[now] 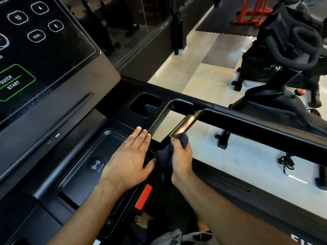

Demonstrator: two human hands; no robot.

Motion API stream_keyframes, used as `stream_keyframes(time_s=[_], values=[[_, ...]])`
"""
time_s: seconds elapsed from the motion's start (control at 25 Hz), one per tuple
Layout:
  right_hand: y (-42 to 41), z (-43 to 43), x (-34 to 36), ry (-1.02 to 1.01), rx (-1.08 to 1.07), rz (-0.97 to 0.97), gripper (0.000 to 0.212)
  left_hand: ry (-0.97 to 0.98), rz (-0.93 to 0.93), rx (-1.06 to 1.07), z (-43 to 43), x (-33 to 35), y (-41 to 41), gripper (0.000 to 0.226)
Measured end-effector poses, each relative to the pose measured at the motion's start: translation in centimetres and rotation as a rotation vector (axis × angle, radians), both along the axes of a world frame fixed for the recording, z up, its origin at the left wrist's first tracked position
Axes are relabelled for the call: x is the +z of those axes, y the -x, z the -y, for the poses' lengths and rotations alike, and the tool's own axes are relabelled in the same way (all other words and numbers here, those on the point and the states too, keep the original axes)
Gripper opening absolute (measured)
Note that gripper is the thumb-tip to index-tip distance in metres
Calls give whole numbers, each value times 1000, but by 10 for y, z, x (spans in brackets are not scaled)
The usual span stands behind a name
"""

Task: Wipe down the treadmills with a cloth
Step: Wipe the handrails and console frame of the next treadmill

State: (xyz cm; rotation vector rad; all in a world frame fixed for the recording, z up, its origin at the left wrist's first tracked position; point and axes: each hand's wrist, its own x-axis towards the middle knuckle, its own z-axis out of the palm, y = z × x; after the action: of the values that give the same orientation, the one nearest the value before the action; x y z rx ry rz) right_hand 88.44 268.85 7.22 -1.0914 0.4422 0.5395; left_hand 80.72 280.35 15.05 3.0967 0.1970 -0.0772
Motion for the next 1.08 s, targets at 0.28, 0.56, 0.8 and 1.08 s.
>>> stream_keyframes(time_s=[0.28,0.56,0.8,1.08], values=[[5,26,47,513,236,728,72,292,125,168,-2,4,15,71],[-45,-50,66,911,951,1099,71,336,161,389,-23,6,16,60],[-50,-103,54,488,269,282,48,363,118,384,-72,-8,1,58],[-57,-117,37,497,141,-39,53,213,43,281,-101,-40,-32,67]])
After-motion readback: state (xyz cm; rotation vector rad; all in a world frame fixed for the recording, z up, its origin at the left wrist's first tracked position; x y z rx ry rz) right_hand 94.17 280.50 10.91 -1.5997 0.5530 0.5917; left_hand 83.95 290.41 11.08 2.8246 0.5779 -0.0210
